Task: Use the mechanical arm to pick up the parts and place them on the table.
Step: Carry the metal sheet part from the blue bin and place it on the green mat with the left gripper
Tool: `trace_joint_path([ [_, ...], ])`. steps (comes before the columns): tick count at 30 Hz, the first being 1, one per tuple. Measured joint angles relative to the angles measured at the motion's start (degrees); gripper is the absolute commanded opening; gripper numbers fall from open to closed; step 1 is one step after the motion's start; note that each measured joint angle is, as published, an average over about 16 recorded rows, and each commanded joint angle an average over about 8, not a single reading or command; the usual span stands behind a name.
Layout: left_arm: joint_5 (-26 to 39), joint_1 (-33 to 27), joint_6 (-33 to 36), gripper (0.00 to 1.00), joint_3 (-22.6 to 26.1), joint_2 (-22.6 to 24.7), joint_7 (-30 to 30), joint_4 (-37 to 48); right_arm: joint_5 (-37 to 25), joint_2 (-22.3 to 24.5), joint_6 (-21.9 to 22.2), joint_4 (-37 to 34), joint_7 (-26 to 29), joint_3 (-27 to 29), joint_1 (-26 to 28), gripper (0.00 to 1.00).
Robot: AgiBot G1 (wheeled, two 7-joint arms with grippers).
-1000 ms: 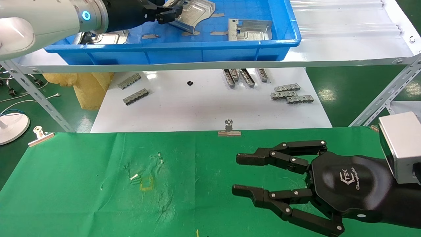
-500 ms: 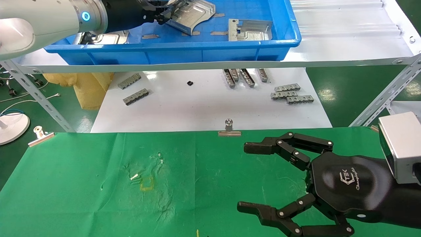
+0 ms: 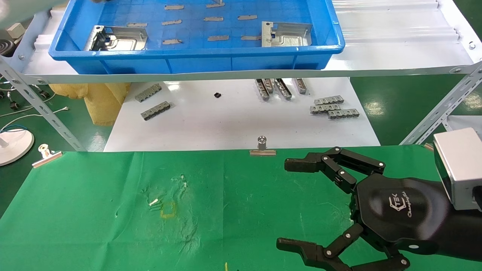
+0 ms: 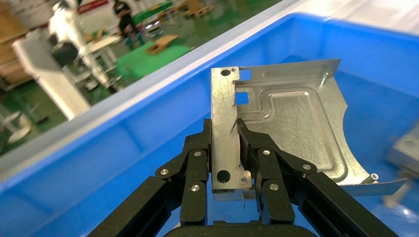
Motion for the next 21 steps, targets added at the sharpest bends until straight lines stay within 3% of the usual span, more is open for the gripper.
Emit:
trace_joint_path([
  [6, -2.02, -0.98, 10.78, 0.00, -1.01, -3.10, 6.23, 0.12, 0.00, 0.00, 0.00, 0.00, 0.00, 0.00, 0.00, 1.00],
  [13, -4.27, -0.67, 28.23, 0.00, -1.93, -8.17, 13.91, -0.37, 0.01, 0.00, 0.00, 0.00, 0.00, -0.01, 0.00, 1.00],
  [21, -6.57, 3.91, 42.21, 0.00, -0.24, -14.52, 20.98, -6.02, 0.01, 0.00, 0.00, 0.00, -0.01, -0.01, 0.00, 1.00],
])
